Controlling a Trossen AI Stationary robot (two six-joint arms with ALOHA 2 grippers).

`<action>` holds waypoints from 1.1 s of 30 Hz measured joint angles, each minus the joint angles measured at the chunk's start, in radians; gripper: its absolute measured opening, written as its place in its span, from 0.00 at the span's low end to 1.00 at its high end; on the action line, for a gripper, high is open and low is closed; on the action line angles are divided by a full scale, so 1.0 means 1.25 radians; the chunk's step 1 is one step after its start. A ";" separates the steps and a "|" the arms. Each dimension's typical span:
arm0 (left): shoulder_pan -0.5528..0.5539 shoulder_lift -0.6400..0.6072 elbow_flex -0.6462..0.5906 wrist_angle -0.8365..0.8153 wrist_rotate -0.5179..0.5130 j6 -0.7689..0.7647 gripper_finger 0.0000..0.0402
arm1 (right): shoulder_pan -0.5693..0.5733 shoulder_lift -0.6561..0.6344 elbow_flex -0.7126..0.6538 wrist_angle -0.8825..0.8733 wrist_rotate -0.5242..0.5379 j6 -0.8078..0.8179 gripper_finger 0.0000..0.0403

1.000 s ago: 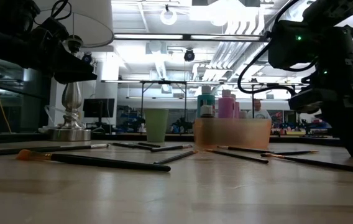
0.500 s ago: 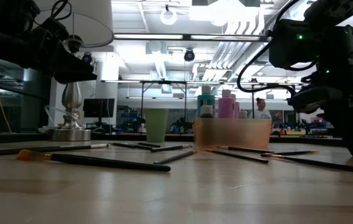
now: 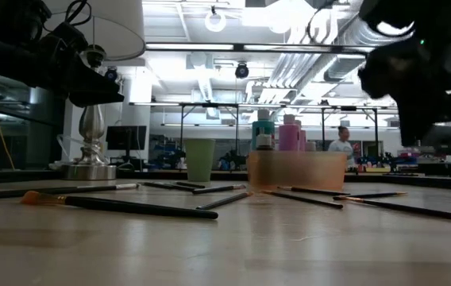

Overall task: Pick & Place Paint Supplies
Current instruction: Put the black paint brush into the green cup

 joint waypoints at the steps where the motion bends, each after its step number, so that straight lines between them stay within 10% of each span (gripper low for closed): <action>1: 0.000 0.000 0.000 0.000 0.000 0.000 0.68 | 0.000 -0.020 0.000 0.004 0.012 -0.013 0.01; 13: 0.000 0.000 0.000 0.000 0.000 0.001 0.68 | -0.033 -0.168 0.003 0.281 0.153 -0.284 0.01; 21: 0.000 0.000 0.000 0.009 -0.032 0.208 0.68 | -0.073 -0.146 0.099 0.364 0.207 -0.474 0.01; 33: 0.000 0.000 0.000 0.052 -0.034 0.108 0.68 | -0.140 -0.141 0.200 0.408 0.193 -0.648 0.01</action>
